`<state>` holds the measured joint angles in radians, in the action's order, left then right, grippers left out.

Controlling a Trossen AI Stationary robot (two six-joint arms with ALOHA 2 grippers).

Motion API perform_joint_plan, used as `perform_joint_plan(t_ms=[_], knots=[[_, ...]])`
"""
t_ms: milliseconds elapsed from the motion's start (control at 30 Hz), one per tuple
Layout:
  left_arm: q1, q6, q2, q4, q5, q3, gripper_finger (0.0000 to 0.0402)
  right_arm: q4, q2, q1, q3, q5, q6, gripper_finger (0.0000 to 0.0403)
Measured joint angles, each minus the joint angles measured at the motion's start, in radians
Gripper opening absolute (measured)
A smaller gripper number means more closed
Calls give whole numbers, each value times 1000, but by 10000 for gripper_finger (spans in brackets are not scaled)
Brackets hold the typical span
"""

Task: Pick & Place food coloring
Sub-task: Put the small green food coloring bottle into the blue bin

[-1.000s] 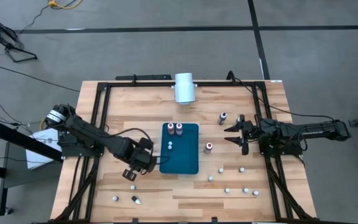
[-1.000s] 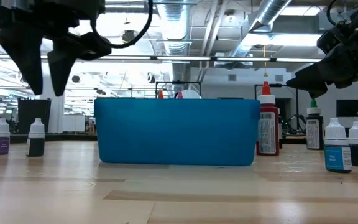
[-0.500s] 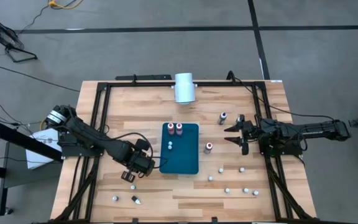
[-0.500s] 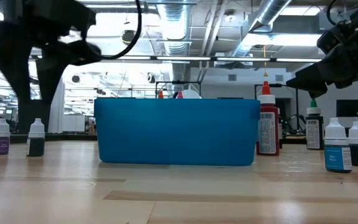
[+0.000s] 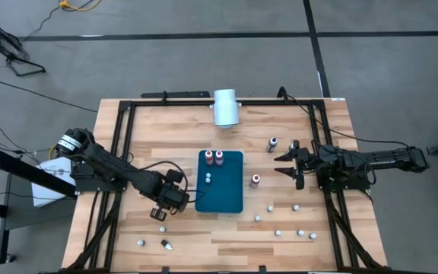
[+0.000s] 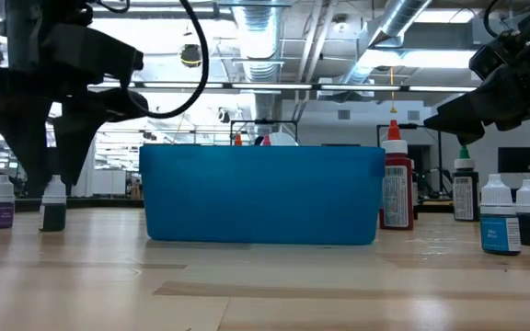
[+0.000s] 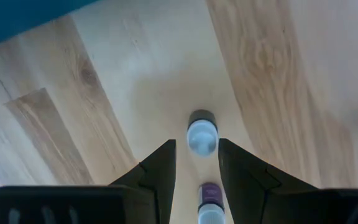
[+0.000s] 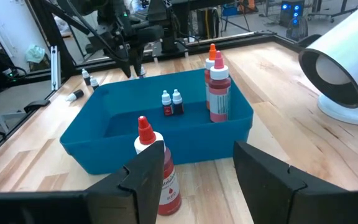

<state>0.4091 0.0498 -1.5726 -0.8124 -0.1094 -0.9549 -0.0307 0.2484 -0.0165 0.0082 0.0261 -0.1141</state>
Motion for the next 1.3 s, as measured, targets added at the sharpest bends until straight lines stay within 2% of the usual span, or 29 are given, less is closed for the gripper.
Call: perform_joint_plan(t_ms=[300, 567, 900, 1100, 1300], knots=[[-1, 14, 0, 104, 1, 60, 113, 0, 0, 0, 0, 0, 0, 184], [-1, 24, 0, 125, 7, 70, 111, 0, 0, 0, 0, 0, 0, 184], [-2, 25, 0, 125, -2, 69, 50, 0, 0, 0, 0, 0, 0, 184], [-6, 18, 0, 113, -4, 29, 58, 0, 0, 0, 0, 0, 0, 184], [-29, -4, 0, 18, -17, -61, 61, 0, 0, 0, 0, 0, 0, 184]])
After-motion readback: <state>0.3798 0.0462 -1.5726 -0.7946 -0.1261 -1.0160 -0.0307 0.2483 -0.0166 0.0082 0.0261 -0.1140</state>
